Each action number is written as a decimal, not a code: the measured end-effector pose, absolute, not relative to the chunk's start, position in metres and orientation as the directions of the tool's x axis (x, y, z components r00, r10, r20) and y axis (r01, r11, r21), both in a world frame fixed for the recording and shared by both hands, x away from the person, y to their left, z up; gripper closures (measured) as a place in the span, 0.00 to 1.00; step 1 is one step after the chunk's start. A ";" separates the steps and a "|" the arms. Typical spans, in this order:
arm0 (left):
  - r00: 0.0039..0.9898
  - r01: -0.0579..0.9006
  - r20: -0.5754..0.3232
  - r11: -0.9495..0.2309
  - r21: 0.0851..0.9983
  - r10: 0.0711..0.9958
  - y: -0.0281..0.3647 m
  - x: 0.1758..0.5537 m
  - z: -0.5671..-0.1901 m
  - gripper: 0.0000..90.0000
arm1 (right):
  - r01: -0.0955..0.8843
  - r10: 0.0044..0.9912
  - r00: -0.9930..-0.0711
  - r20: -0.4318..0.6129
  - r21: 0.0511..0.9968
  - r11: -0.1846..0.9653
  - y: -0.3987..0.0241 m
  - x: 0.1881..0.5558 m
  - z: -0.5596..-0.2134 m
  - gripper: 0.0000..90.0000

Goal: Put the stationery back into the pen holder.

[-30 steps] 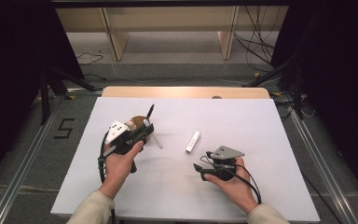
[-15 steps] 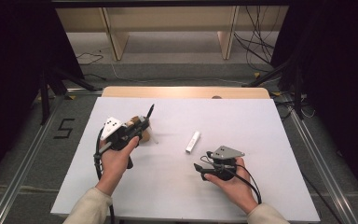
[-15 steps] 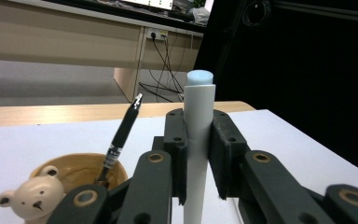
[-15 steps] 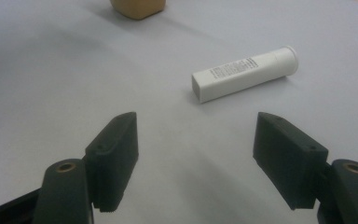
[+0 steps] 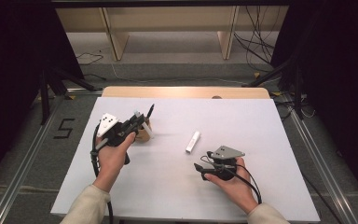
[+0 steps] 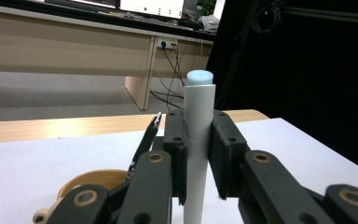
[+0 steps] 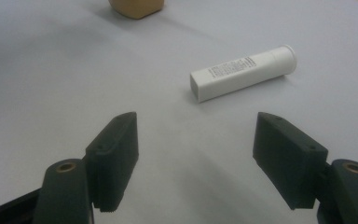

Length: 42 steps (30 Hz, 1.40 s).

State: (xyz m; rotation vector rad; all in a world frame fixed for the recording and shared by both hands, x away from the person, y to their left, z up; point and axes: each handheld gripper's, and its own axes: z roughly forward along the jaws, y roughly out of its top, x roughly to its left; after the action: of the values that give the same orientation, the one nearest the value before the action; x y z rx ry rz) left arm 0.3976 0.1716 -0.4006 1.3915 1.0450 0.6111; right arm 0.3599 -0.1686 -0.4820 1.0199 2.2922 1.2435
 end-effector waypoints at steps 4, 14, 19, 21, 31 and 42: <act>0.450 0.213 -0.219 0.134 0.968 0.866 0.173 0.398 -0.399 0.87 | 0.431 0.727 -0.686 0.039 0.827 0.362 -0.169 0.360 -0.482 0.35; 0.434 0.197 -0.212 0.137 0.971 0.876 0.176 0.402 -0.395 0.87 | 0.440 0.730 -0.682 0.046 0.823 0.360 -0.169 0.360 -0.483 0.35; 0.424 0.182 -0.199 0.132 0.974 0.884 0.178 0.404 -0.394 0.87 | 0.442 0.730 -0.682 0.048 0.823 0.358 -0.169 0.360 -0.483 0.35; 0.420 0.177 -0.197 0.133 0.975 0.886 0.178 0.404 -0.393 0.87 | 0.442 0.730 -0.681 0.048 0.822 0.358 -0.169 0.360 -0.483 0.35; 0.395 0.153 -0.174 0.122 0.981 0.902 0.182 0.408 -0.390 0.87 | 0.442 0.730 -0.682 0.047 0.821 0.360 -0.169 0.360 -0.484 0.35; 0.372 0.130 -0.139 0.096 0.987 0.918 0.183 0.413 -0.389 0.87 | 0.442 0.730 -0.682 0.047 0.822 0.359 -0.169 0.360 -0.484 0.35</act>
State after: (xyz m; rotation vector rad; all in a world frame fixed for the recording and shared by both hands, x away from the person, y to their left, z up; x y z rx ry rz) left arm 0.4134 0.1825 -0.3888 1.3577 1.0470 0.7799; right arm 0.3602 -0.1691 -0.4839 1.0326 2.2999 1.2375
